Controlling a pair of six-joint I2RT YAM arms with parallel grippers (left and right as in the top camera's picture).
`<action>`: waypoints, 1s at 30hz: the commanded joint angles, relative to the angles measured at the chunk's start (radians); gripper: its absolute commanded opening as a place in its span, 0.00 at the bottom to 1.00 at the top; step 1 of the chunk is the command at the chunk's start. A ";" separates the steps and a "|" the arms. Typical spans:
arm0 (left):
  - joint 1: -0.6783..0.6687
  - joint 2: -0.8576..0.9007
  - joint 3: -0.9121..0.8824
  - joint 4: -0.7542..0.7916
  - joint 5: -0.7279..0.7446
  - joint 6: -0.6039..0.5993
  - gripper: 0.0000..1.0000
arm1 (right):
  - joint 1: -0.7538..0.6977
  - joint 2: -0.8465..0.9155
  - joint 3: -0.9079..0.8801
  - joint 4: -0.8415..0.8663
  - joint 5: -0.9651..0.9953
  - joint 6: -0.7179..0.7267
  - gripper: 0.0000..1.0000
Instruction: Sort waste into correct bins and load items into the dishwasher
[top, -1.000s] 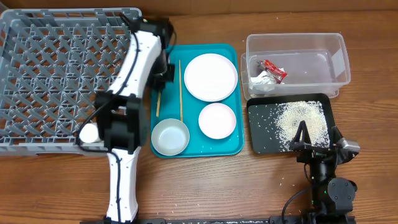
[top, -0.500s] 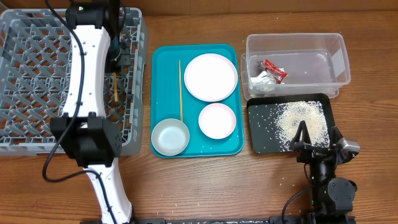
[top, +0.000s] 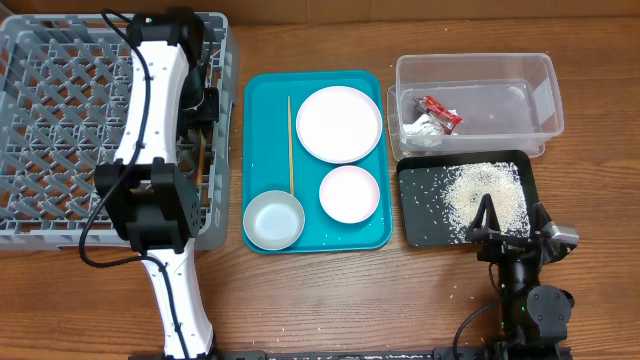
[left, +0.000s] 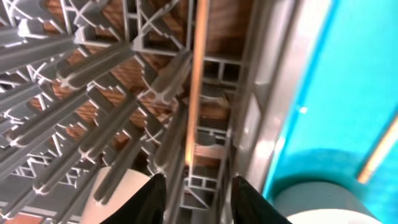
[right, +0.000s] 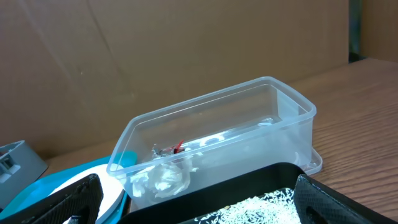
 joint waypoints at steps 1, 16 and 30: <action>-0.026 -0.073 0.116 -0.014 0.092 -0.015 0.35 | -0.005 -0.011 -0.010 0.005 -0.001 0.000 1.00; -0.283 -0.089 -0.189 0.243 0.035 -0.274 0.41 | -0.005 -0.011 -0.010 0.005 -0.002 0.000 1.00; -0.289 -0.089 -0.612 0.695 0.236 -0.167 0.38 | -0.005 -0.011 -0.010 0.005 -0.001 0.000 1.00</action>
